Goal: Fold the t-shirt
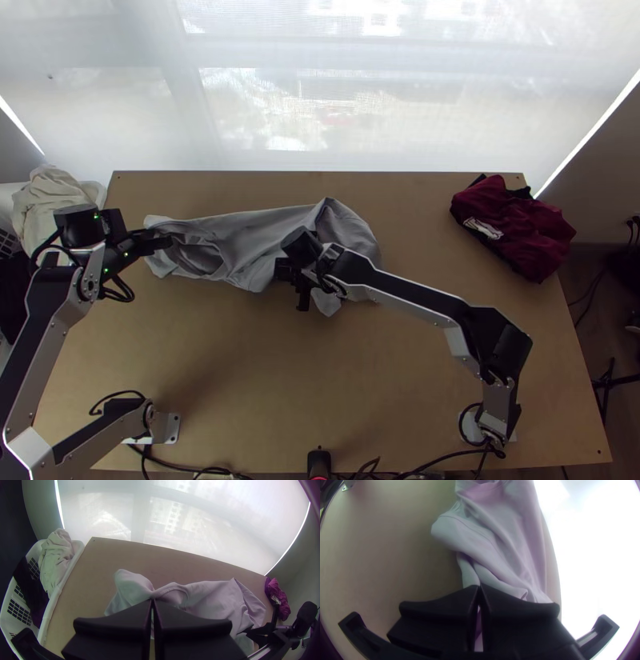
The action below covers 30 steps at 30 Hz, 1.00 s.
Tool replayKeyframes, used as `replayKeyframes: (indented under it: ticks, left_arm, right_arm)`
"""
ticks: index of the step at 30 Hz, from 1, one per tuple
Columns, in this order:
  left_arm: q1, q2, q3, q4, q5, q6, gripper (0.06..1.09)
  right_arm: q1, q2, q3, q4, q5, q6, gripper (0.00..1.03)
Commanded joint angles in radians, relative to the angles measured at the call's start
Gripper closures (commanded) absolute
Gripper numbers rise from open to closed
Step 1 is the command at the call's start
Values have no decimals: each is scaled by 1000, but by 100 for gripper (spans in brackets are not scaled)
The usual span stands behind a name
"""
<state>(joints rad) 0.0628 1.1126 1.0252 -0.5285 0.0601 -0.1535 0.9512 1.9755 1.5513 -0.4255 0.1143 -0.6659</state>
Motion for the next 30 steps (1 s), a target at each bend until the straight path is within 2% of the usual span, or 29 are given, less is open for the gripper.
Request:
replayKeyframes:
  ticks: [1,13,23,30]
  left_arm:
    - [5,-33,3,-19,0,2,105]
    - [54,-112,50,-96,0,2,105]
    - [147,-197,282,-179,1,0,105]
    - [198,-195,472,-160,0,-31,105]
  right_arm:
    - [-19,-64,85,-84,-1,28,100]
    - [-106,-210,288,-277,1,60,100]
    - [-94,-236,731,-561,7,94,100]
    - [-77,-291,759,-564,68,91,100]
